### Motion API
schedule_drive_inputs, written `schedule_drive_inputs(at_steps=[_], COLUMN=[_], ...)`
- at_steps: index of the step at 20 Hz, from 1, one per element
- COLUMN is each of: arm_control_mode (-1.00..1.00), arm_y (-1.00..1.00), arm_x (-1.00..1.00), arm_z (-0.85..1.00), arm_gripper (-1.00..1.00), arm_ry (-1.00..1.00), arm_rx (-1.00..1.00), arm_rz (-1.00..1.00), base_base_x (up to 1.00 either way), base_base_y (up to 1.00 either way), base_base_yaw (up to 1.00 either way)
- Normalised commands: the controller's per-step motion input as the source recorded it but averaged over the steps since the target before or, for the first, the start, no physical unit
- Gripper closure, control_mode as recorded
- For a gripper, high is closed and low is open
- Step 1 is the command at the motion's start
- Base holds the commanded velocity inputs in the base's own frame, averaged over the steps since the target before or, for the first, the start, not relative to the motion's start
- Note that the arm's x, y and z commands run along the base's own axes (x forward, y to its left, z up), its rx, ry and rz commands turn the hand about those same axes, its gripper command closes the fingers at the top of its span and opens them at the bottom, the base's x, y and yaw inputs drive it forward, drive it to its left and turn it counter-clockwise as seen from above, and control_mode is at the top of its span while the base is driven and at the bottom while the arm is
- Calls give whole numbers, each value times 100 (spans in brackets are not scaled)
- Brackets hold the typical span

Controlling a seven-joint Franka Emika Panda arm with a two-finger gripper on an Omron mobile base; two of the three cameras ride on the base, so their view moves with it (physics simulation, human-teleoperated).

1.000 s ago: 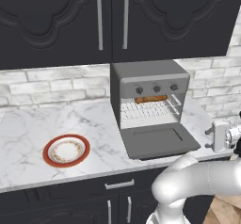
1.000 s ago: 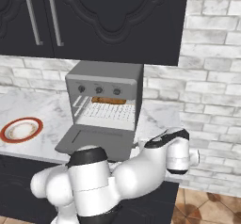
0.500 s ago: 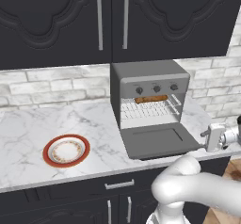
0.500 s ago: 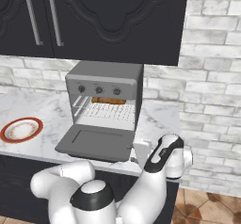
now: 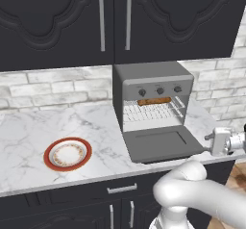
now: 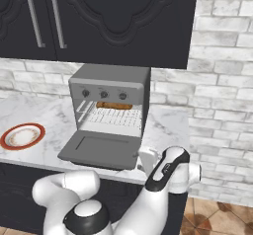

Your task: Pull the toaster oven rack outwards. Pick up the baguette from the plate and place it on the toaster oven rack. Close the toaster oven door fully and set the temperature to the lowest setting.

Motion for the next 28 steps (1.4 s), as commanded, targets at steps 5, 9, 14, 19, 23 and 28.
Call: schedule_drive_inputs(at_steps=[5, 9, 14, 19, 23, 28], arm_control_mode=[-100, -100, -100, -100, -100, -100], arm_y=[0, 0, 6, 7, 0, 0], arm_x=[-54, -37, -3, 16, 14, 0], arm_z=[-11, -1, -27, -22, 0, 11], arm_gripper=[-100, -100, -100, -100, -100, -100], arm_ry=[0, 1, 0, 0, 0, 0], arm_rx=[0, 0, 0, 0, 0, 0], arm_rz=[-8, 0, -1, -10, -17, -14], base_base_x=[0, 0, 0, 0, 0, 0], base_base_y=[0, 0, 0, 0, 0, 0], base_base_yaw=[0, 0, 0, 0, 0, 0])
